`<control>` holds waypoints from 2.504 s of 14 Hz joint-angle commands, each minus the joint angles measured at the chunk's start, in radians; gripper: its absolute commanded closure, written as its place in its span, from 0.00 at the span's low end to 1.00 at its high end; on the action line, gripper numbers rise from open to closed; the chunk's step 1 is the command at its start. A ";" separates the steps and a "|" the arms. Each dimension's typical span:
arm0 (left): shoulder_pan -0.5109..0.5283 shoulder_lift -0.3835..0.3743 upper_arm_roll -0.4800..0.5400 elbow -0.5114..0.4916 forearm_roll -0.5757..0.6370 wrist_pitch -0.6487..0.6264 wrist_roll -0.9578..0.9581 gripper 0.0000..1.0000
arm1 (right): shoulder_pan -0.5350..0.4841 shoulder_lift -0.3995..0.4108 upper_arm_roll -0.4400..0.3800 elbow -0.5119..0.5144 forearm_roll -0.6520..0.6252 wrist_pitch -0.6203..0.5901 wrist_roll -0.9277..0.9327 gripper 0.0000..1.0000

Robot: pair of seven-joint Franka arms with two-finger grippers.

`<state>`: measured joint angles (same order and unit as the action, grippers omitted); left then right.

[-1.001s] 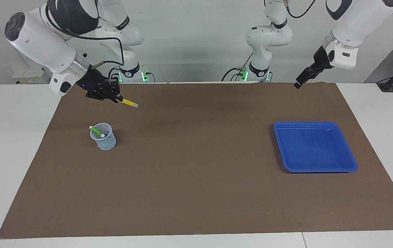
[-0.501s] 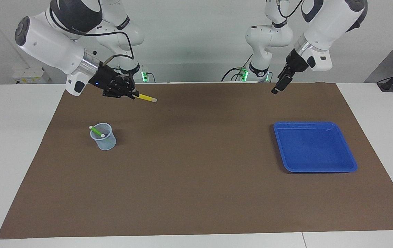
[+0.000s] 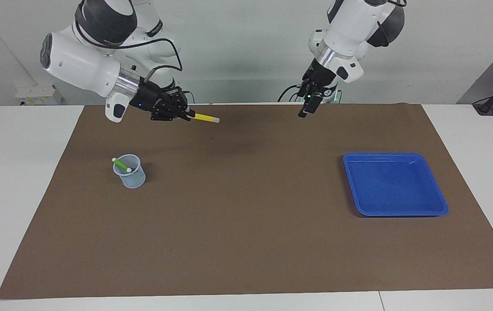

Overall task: Right arm passes pens to left for tray arrangement
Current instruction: 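Carry the yellow pen toward the left gripper while the left gripper approaches, then grasp the yellow pen with the left gripper and open the right gripper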

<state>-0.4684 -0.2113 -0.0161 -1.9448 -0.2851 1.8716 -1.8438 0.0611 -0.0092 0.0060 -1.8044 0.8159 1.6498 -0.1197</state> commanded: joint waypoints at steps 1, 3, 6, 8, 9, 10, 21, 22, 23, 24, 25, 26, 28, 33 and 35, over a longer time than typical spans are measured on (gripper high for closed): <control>-0.090 -0.045 0.018 -0.080 -0.023 0.121 -0.148 0.00 | 0.017 -0.066 0.000 -0.108 0.083 0.082 -0.054 1.00; -0.133 -0.057 0.018 -0.121 -0.061 0.220 -0.288 0.00 | 0.029 -0.069 0.000 -0.125 0.123 0.099 -0.081 1.00; -0.197 -0.054 0.018 -0.126 -0.068 0.315 -0.431 0.00 | 0.057 -0.072 0.000 -0.167 0.215 0.152 -0.138 1.00; -0.207 -0.054 0.018 -0.155 -0.068 0.427 -0.564 0.00 | 0.083 -0.069 0.000 -0.170 0.255 0.177 -0.147 1.00; -0.211 -0.051 0.018 -0.164 -0.068 0.475 -0.639 0.00 | 0.091 -0.066 0.000 -0.171 0.272 0.189 -0.159 1.00; -0.214 -0.048 0.015 -0.163 -0.066 0.500 -0.693 0.00 | 0.097 -0.064 0.000 -0.182 0.307 0.196 -0.181 1.00; -0.237 0.019 -0.071 -0.160 -0.010 0.607 -0.735 0.00 | 0.161 -0.064 0.000 -0.210 0.356 0.245 -0.232 1.00; -0.237 0.026 -0.071 -0.158 0.012 0.607 -0.735 0.00 | 0.161 -0.064 0.000 -0.210 0.356 0.245 -0.233 1.00; -0.236 0.030 -0.071 -0.160 0.026 0.606 -0.733 0.00 | 0.161 -0.064 0.000 -0.210 0.356 0.245 -0.233 1.00; -0.230 0.030 -0.071 -0.158 0.027 0.603 -0.727 0.01 | 0.161 -0.064 0.000 -0.210 0.356 0.245 -0.233 1.00; -0.227 0.032 -0.071 -0.157 0.027 0.598 -0.720 0.01 | 0.161 -0.064 0.000 -0.210 0.356 0.245 -0.233 1.00; -0.226 0.035 -0.071 -0.155 0.026 0.598 -0.720 0.02 | 0.161 -0.064 0.000 -0.210 0.356 0.245 -0.235 1.00; -0.228 0.035 -0.071 -0.155 0.027 0.601 -0.723 0.07 | 0.161 -0.064 0.000 -0.210 0.356 0.245 -0.235 1.00; -0.223 0.035 -0.070 -0.148 0.027 0.598 -0.723 0.19 | 0.161 -0.064 0.000 -0.207 0.356 0.245 -0.235 1.00; -0.222 0.036 -0.070 -0.148 0.027 0.598 -0.723 0.31 | 0.161 -0.064 0.000 -0.207 0.356 0.245 -0.235 1.00</control>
<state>-0.6894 -0.1732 -0.0910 -2.0914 -0.2696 2.4585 -2.5684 0.2199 -0.0514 0.0072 -1.9837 1.1393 1.8723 -0.3225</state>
